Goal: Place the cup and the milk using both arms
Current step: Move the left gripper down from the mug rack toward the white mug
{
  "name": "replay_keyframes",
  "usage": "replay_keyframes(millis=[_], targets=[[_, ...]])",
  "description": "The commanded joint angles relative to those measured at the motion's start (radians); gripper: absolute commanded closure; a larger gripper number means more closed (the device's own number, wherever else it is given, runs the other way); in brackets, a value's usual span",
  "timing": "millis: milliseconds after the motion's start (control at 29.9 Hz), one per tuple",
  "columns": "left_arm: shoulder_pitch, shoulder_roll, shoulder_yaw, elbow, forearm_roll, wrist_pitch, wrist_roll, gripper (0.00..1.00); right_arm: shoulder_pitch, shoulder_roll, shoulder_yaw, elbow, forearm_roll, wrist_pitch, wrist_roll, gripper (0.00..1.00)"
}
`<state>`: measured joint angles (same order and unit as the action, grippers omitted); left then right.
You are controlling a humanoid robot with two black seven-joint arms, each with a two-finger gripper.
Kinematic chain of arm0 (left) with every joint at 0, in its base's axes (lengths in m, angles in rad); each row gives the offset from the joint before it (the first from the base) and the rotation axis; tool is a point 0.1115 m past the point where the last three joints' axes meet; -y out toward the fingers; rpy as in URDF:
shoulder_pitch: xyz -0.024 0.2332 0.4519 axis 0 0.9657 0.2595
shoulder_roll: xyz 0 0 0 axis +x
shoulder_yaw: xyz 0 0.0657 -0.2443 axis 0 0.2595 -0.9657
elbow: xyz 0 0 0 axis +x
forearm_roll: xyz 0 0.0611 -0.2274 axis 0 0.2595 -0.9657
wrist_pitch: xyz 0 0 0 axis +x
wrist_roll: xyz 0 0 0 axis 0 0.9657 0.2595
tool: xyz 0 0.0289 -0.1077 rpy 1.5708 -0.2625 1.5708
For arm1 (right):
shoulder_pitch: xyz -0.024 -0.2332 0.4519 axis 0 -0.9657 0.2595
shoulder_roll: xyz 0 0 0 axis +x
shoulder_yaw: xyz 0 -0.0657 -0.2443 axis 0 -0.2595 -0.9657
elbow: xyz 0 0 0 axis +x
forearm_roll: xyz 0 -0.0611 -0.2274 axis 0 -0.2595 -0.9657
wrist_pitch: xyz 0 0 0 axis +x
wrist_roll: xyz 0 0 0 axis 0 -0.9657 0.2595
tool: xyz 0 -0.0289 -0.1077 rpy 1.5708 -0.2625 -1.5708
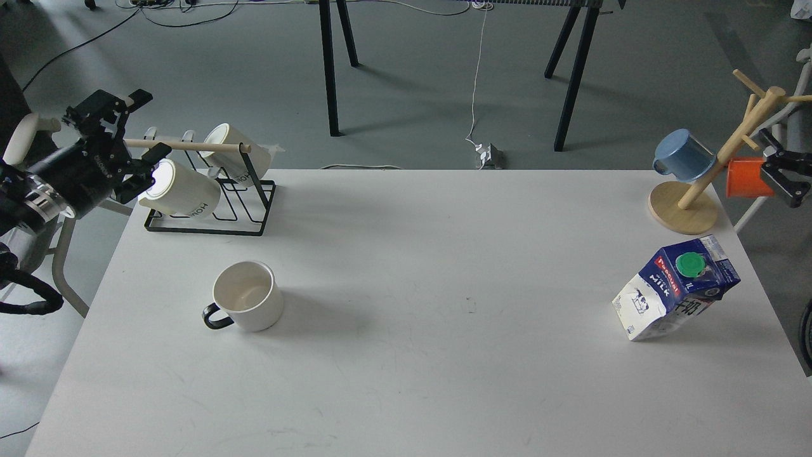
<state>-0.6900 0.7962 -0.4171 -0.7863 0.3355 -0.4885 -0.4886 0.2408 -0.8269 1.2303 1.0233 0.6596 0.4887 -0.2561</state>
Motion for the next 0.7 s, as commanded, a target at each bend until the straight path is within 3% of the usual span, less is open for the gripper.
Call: replay_keyframes(millis=[0, 167, 267, 468, 669], targets=[[0.001, 0.017, -0.002, 0.001, -0.095, 0.0, 0.0, 0.0, -0.003, -0.001, 0.001, 0.0, 0.0, 0.0, 0.0, 0.03], [-0.014, 0.014, -0.003, 0.013, -0.096, 0.0, 0.0, 0.0, -0.008, -0.001, 0.005, 0.0, 0.002, 0.0, 0.0, 0.03], [-0.014, 0.0, 0.004, 0.087, -0.073, 0.0, 0.0, 0.0, -0.008, 0.0, 0.008, -0.002, 0.002, 0.0, 0.001, 0.03], [-0.039, 0.003, 0.008, 0.095, 0.238, 0.0, 0.0, 0.0, -0.005, 0.002, 0.015, 0.003, 0.003, 0.0, 0.0, 0.03], [-0.06, 0.132, 0.006, -0.066, 0.547, 0.0, 0.0, 0.0, -0.014, 0.002, 0.014, 0.005, 0.003, 0.0, 0.0, 0.03]])
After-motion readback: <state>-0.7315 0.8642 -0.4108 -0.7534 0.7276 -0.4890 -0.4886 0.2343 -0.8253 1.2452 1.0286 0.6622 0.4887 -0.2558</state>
